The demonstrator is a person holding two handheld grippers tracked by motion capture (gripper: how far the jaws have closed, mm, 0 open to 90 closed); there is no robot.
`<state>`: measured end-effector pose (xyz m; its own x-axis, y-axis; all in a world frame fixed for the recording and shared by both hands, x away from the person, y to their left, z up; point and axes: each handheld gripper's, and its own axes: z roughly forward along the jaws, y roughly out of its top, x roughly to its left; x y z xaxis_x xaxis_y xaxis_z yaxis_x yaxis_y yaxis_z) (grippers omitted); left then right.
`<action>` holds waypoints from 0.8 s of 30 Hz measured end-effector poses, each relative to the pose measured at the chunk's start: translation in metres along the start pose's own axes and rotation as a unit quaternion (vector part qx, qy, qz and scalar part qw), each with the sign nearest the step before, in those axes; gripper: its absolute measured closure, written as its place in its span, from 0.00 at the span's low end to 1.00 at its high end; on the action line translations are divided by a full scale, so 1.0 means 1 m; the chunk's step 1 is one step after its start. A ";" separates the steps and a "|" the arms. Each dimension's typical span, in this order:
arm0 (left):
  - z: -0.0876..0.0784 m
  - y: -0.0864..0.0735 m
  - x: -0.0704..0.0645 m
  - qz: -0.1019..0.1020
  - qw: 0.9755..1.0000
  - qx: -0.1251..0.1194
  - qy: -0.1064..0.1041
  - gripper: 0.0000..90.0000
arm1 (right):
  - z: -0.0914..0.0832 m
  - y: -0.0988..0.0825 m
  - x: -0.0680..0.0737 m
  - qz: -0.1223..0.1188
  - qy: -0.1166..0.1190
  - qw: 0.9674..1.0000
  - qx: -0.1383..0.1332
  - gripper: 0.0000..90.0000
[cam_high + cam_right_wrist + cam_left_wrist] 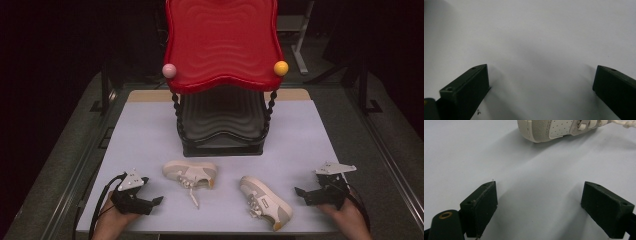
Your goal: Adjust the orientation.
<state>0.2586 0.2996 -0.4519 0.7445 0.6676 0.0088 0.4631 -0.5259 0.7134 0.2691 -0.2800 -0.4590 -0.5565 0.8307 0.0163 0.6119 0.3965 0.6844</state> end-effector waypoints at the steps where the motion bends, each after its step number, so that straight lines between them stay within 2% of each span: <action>1: 0.000 0.000 0.000 0.000 1.000 0.000 0.000 0.15 | 0.000 0.000 0.000 0.000 0.000 1.000 0.000 0.00; 11: 0.000 0.001 -0.002 -0.007 1.000 0.002 0.005 0.16 | 0.000 0.000 0.000 0.000 0.000 1.000 0.000 0.00; 13: -0.001 0.003 -0.003 -0.007 1.000 0.010 0.007 0.19 | 0.000 0.000 0.000 0.000 0.000 1.000 0.000 0.00; 14: -0.003 0.006 -0.005 -0.006 1.000 0.006 -0.004 0.23 | 0.000 0.000 0.000 0.000 0.000 1.000 -0.001 0.00; 17: -0.005 0.011 -0.009 -0.001 1.000 -0.002 -0.005 0.26 | 0.000 0.000 0.000 0.000 0.000 1.000 -0.001 0.00; 20: -0.013 0.025 -0.017 0.008 0.999 -0.035 -0.009 0.29 | 0.000 0.000 0.000 0.000 0.000 1.000 0.000 0.00; 21: -0.013 0.025 -0.017 0.008 0.999 -0.035 -0.009 0.33 | 0.000 0.000 0.000 0.000 0.000 1.000 0.000 0.00; 22: -0.019 0.034 -0.019 0.007 0.998 -0.056 -0.010 0.36 | 0.000 0.000 0.000 0.000 0.000 1.000 0.000 0.00; 24: -0.023 0.042 -0.020 0.002 0.997 -0.071 -0.019 0.42 | 0.000 0.000 0.000 0.001 0.000 1.000 0.000 0.00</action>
<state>0.2523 0.2767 -0.4061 0.7644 0.6446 -0.0126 0.3897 -0.4464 0.8055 0.2690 -0.2799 -0.4590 -0.5559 0.8311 0.0170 0.6125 0.3957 0.6843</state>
